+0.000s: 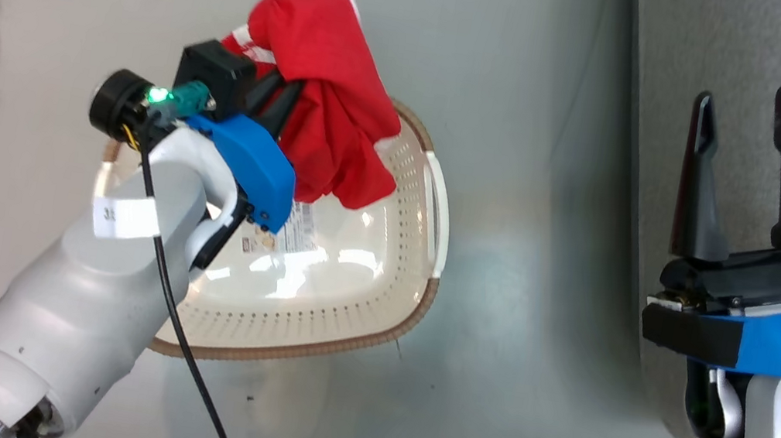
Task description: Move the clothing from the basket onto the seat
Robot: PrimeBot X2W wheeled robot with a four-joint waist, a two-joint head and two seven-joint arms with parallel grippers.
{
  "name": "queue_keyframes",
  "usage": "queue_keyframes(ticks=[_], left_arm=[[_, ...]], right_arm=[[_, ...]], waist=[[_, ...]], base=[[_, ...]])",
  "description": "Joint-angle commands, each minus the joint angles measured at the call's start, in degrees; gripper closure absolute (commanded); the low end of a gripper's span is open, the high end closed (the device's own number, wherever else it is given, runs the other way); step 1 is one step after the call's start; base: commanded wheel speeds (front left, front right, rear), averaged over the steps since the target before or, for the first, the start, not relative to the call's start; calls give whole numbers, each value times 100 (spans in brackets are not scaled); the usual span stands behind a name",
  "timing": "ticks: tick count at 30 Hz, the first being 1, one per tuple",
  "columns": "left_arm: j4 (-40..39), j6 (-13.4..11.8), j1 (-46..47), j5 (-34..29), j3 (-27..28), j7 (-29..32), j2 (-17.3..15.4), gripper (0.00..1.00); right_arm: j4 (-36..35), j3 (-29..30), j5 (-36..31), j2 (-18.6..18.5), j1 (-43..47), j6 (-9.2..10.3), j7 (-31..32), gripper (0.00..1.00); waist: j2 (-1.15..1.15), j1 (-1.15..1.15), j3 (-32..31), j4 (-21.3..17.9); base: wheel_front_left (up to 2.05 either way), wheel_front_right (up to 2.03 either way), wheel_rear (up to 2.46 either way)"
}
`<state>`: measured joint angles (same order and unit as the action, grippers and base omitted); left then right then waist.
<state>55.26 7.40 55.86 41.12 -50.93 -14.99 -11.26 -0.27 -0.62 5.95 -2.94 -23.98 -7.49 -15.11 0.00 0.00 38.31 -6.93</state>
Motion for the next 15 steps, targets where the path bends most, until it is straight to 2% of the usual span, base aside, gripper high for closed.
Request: queue_keyframes(ticks=[1,15], left_arm=[[-122,9,-97,-115,89,-26,-32,100],[-1337,7,-699,-1075,932,-27,28,100]], right_arm=[[36,15,-26,-12,97,-1,-7,0],[280,-8,55,-19,661,-1,-6,0]], waist=[[0,0,-388,175],[0,0,-1710,258]], base=[[0,0,0],[0,0,0]])
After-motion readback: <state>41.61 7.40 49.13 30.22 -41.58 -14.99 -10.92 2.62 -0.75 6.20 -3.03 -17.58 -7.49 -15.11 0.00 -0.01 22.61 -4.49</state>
